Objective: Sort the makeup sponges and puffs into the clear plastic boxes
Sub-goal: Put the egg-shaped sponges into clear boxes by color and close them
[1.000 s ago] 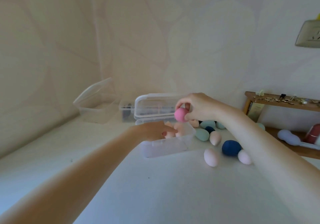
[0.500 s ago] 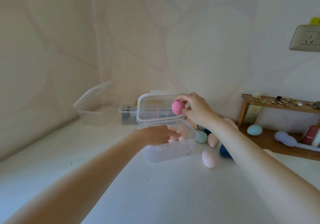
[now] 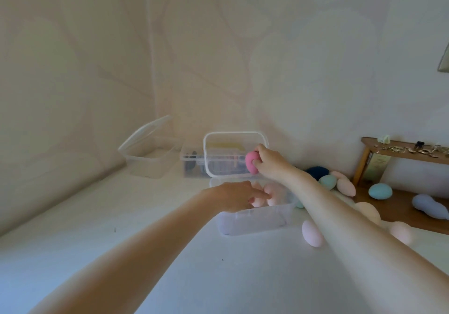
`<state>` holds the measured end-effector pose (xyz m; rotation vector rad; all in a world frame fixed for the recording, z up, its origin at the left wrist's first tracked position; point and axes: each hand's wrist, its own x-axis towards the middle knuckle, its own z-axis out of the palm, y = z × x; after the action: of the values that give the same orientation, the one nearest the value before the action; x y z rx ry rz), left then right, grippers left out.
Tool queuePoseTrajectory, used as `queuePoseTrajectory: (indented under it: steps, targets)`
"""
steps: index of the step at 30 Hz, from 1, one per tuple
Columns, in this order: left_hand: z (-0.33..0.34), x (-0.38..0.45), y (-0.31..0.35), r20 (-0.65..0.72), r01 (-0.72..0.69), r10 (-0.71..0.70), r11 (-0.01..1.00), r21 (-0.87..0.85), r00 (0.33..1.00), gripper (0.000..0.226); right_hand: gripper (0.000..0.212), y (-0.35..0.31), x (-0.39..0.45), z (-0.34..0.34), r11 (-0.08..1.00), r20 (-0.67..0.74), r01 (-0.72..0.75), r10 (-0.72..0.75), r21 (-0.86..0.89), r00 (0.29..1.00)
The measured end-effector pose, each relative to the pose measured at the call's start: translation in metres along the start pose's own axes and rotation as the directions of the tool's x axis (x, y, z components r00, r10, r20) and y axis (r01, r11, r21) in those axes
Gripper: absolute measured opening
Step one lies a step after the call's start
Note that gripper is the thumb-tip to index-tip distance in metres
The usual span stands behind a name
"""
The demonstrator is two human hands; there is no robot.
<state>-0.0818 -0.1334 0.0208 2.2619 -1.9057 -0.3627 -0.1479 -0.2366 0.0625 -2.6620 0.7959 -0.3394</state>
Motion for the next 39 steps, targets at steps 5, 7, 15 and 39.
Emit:
queuePoseTrajectory:
  steps: [5,7,15,39]
  targets:
    - [-0.002,-0.003,0.004,-0.003,0.004,-0.004,1.0,0.015,1.0,0.041,0.039,0.005,0.005,0.005,0.997,0.001,-0.04,0.04,0.062,0.999]
    - [-0.002,-0.004,0.005,-0.006,0.011,-0.01,0.999,0.04,1.0,0.041,0.039,0.008,0.006,0.004,0.995,-0.001,-0.049,0.049,0.09,0.999]
    - [-0.002,-0.005,0.005,0.0,0.002,-0.002,0.999,0.047,1.0,0.04,0.036,0.014,0.006,-0.005,0.989,-0.019,-0.035,0.038,0.141,0.999]
    - [-0.009,-0.009,0.009,-0.071,0.04,-0.036,0.998,0.055,0.997,0.037,0.032,0.026,-0.019,-0.024,0.962,-0.065,0.025,-0.008,0.273,0.998]
